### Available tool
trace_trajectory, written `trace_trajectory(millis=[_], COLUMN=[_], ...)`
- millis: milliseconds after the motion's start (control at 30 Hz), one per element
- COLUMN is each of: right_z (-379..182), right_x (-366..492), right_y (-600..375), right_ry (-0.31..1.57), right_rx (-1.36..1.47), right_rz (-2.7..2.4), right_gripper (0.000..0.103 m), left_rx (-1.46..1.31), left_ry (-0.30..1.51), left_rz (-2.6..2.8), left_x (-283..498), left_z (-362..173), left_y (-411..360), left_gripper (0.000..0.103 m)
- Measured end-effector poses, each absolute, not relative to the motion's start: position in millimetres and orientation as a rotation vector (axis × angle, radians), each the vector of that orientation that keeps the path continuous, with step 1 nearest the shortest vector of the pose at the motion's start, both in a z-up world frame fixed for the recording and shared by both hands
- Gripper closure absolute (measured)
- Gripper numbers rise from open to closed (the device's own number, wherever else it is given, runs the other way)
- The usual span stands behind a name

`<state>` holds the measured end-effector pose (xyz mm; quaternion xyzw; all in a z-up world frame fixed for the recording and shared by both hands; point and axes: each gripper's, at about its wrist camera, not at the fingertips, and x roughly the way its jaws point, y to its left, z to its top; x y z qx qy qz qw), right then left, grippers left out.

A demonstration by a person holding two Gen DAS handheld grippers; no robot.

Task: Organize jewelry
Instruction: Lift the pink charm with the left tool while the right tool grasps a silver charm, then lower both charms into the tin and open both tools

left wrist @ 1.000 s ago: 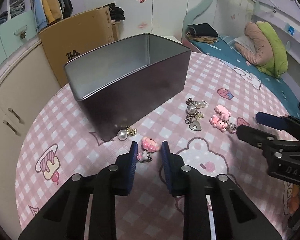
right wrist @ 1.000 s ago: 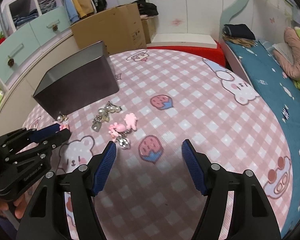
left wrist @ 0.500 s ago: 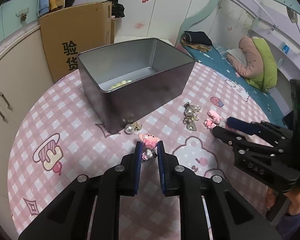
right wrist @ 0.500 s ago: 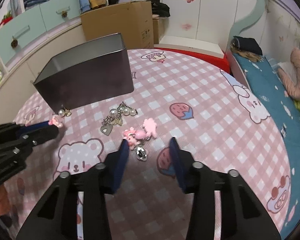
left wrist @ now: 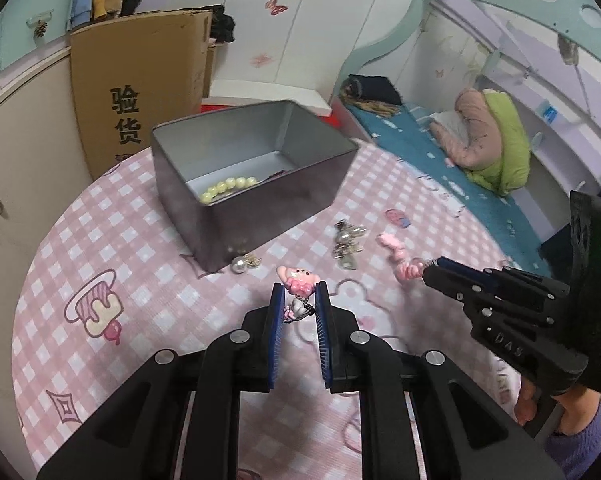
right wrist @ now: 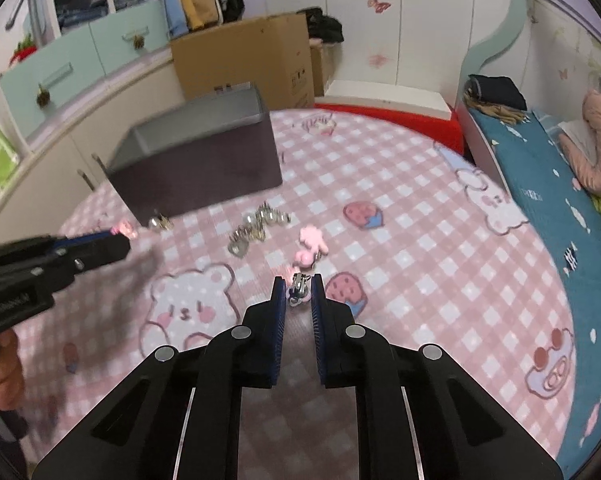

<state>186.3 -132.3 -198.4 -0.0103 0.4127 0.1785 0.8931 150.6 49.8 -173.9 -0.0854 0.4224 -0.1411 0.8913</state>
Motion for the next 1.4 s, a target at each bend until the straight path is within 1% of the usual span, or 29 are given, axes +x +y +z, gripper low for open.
trace_trajectory(millis=[300,433,567,667,900,1133,1400], right_z=[-143,-120,-112,-114,-138,-160,-170], right_x=[195,213,239,259,286,299,302], right_y=[-132,-123,-106,-87,-46,-31,-29], right_ry=[0.758,0.721,0.729,0.747,0.823,0.877,0.904], right_rx=[0.038,0.061,0.077,0.073,0.025,0.010,0.012], right_rz=[0.415,0.445,0.481,0.496,0.523,0.517,0.513], right_gripper=[0.090,0.090,0.090,0.090,0.090,0.090,0.090], left_rx=[-0.183,-0.185,-0.179,-0.159,-0.134,-0.125,-0.123], left_ry=[0.779,0.744,0.759,0.788,0.882,0.912,0.921], left_rz=[-0.361,-0.343,-0.304,-0.271,-0.245,-0.223,-0.221], left_x=[158,180,205,224,248,254,254], left_z=[-126,-104,-99,-103,-132,-149,-154], left_y=[51,63,75,78,80,79,78], left_gripper=[0.089,0.089,0.089,0.089,0.089,0.089,0.088])
